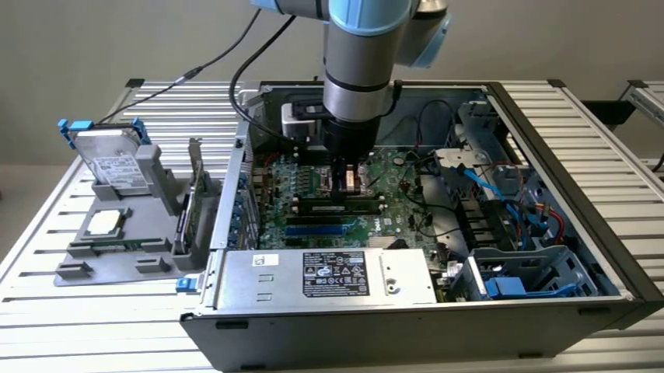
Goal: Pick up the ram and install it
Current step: 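Press down the ram until it locks into place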
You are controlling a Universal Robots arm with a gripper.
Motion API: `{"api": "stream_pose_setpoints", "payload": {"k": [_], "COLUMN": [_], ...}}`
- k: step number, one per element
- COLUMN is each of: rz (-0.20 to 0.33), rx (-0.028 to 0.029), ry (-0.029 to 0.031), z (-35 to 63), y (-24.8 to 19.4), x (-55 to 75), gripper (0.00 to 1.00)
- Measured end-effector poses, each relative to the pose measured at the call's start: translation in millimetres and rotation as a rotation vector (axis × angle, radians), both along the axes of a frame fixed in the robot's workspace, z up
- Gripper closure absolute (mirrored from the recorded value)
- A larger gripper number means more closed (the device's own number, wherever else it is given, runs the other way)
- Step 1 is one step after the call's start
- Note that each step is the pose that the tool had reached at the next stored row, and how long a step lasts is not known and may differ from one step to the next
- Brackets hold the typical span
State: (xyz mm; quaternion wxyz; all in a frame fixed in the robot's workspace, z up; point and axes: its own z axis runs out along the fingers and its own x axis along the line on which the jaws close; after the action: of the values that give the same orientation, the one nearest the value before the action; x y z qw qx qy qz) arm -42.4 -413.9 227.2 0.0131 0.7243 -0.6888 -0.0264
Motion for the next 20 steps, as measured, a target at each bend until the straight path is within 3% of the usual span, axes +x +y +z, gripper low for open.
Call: {"api": "stream_pose_setpoints", "payload": {"k": [7,8,13,20], "rz": [0.000,0.000,0.000,0.000], "rx": [0.0008,0.0030,0.0029,0.0113], "ry": [-0.0004,-0.0012,0.0004,0.0026], "z": [-1.0,0.4,10.0,16.8], "y": [0.7,1.0,0.2,-4.2], "x": [-0.5,-0.4,-0.3,6.2], "gripper": [0.90,0.90,0.90,0.90]}}
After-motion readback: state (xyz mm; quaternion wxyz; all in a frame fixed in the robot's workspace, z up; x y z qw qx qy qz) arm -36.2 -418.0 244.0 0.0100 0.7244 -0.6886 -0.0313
